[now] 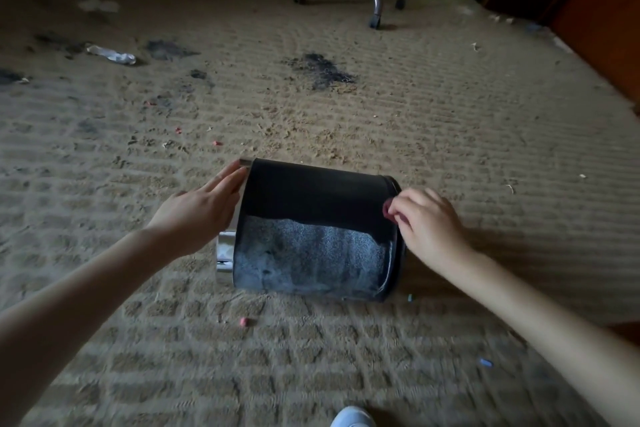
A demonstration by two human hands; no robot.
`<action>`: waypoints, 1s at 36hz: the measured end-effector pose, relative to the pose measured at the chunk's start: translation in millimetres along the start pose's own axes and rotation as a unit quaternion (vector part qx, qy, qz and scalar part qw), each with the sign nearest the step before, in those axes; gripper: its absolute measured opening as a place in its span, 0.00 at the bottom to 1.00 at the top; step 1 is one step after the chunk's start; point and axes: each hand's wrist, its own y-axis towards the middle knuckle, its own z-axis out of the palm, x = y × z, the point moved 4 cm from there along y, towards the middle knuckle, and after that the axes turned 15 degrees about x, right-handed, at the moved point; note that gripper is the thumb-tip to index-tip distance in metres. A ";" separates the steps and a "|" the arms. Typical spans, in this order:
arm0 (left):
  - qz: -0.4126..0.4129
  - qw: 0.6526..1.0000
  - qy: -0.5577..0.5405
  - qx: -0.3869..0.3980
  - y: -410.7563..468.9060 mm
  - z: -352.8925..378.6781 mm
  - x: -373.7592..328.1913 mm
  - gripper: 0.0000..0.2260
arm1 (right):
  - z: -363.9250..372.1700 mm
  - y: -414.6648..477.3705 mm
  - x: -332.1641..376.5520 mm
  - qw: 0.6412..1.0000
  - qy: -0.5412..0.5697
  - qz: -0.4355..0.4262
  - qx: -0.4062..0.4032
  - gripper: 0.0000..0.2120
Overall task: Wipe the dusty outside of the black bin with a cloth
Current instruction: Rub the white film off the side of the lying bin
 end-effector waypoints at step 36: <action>-0.053 0.866 -0.498 -0.015 -15.3 8.7 -0.4 0.15 | 12.9 5.1 -14.5 0.927 0.339 0.159 -0.025 0.14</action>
